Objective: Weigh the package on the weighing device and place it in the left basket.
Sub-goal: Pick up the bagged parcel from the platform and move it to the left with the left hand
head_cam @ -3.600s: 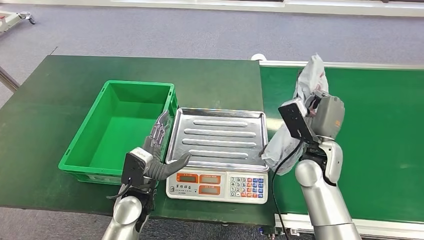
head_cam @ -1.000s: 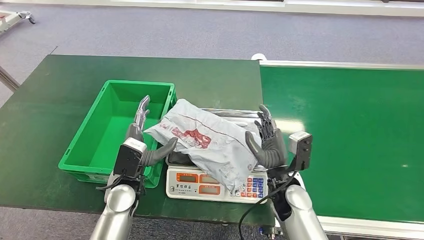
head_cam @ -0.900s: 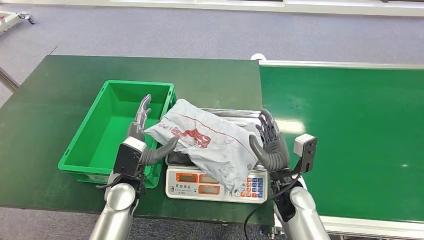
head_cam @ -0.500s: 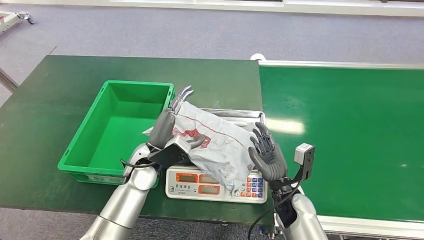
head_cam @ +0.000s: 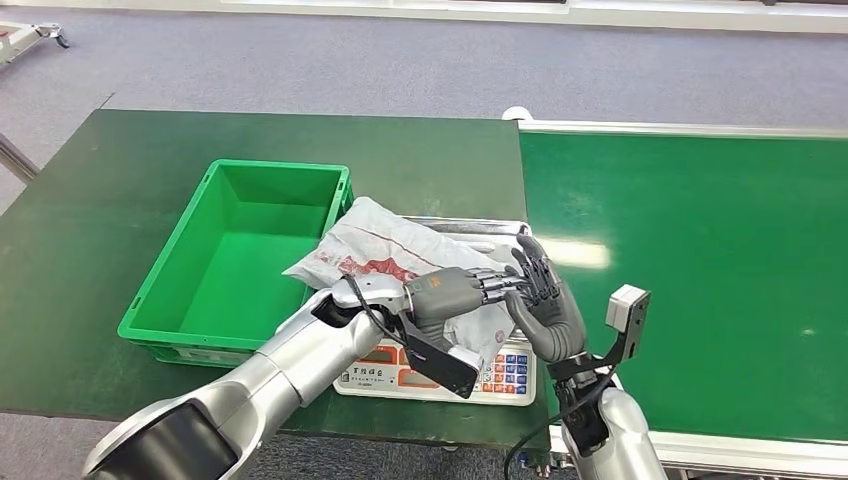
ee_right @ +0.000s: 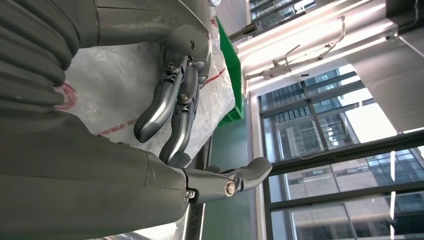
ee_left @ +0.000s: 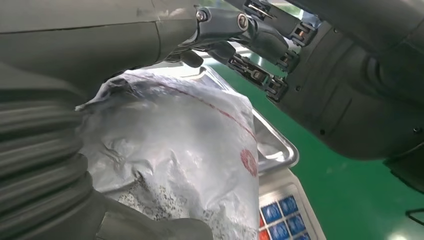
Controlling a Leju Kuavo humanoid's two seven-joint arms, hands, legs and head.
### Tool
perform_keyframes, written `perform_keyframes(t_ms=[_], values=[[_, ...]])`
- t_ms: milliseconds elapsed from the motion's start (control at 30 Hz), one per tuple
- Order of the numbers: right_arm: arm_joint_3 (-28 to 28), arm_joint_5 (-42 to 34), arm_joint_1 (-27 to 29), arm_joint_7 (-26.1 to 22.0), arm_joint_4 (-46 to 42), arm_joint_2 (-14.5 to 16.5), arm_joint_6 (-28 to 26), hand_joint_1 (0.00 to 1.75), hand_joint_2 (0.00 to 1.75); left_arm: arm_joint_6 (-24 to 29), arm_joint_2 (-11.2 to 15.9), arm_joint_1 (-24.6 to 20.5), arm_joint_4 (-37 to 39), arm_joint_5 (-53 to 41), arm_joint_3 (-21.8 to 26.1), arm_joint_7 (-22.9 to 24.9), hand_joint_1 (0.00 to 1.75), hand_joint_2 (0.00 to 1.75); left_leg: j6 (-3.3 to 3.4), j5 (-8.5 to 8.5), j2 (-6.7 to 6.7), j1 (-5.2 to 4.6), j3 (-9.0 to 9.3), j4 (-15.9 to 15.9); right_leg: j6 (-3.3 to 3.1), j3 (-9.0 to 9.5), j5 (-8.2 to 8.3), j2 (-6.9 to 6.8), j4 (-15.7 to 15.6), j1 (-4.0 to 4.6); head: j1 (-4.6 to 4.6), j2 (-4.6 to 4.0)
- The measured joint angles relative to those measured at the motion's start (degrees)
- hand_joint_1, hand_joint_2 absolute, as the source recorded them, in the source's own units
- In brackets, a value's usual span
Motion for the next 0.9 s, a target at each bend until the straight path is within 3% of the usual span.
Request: perform_keyframes(t_ms=[267, 900], values=[[0.0, 0.1, 1.5, 0.0, -0.9, -0.6, 0.1, 0.00, 1.75, -0.4, 0.5, -1.3, 1.5, 0.6, -3.7, 0.0, 0.00, 1.75, -0.01, 0.01, -0.01, 0.01, 0.00, 0.0, 0.00, 0.01, 0.00, 0.00, 0.0, 0.01, -0.01, 0.00], [0.0, 0.2, 1.6, 0.0, -1.1, -0.9, 0.1, 0.00, 1.75, -0.4, 0.6, -1.9, 2.3, 0.6, -4.8, -0.2, 0.00, 1.75, -0.01, 0.01, -0.01, 0.00, -0.01, 0.0, 0.00, 0.02, 0.00, 0.00, 0.0, 0.00, -0.01, 0.00]])
